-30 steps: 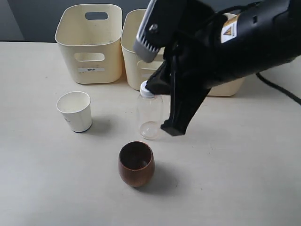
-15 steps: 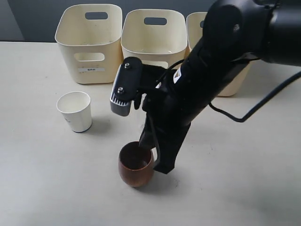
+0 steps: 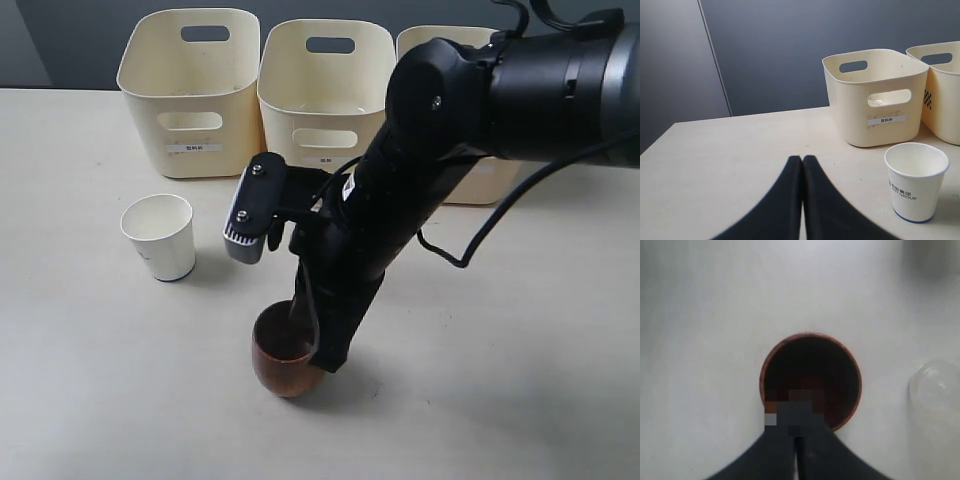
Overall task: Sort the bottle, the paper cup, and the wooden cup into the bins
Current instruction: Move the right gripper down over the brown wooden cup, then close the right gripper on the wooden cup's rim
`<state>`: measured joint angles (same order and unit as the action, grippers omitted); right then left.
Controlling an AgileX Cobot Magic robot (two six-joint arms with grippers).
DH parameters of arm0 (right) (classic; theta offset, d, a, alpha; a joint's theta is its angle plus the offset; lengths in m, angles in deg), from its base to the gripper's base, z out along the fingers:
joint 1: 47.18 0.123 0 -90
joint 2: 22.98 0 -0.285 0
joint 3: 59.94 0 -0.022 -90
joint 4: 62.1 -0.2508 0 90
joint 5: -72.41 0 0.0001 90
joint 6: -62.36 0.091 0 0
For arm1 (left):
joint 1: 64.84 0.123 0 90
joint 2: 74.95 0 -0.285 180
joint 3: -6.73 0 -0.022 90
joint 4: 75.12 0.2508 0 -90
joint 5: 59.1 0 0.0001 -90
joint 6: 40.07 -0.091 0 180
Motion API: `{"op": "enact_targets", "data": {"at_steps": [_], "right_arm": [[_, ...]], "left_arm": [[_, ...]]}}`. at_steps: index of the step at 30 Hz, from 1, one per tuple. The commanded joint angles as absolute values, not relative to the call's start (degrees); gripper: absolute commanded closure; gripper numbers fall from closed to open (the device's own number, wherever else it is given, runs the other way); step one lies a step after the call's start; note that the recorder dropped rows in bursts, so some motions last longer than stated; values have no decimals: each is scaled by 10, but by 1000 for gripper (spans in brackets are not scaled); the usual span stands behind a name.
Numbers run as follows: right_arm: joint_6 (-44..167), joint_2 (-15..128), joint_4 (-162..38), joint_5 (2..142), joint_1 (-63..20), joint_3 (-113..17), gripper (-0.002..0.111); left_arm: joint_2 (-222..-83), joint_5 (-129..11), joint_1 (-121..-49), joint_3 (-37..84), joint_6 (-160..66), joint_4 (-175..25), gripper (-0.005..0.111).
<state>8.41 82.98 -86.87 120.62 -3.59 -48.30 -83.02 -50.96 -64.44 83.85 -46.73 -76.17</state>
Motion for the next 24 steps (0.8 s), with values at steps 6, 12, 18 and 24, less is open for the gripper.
{"op": "enact_targets", "data": {"at_steps": [6, 12, 18, 24], "right_arm": [[79, 834, -884, 1213, -37, -487, 109], [78, 834, -890, 1219, -37, -487, 109], [75, 834, -901, 1227, -37, -487, 77], [75, 834, -913, 1220, -37, -487, 37]], "left_arm": [[-827, -514, -644, 839, -466, -758, 107], [-827, -514, -644, 839, -466, -758, 107], [-827, -514, -644, 839, -466, -758, 107], [-827, -514, -644, 839, -466, -758, 107]]}}
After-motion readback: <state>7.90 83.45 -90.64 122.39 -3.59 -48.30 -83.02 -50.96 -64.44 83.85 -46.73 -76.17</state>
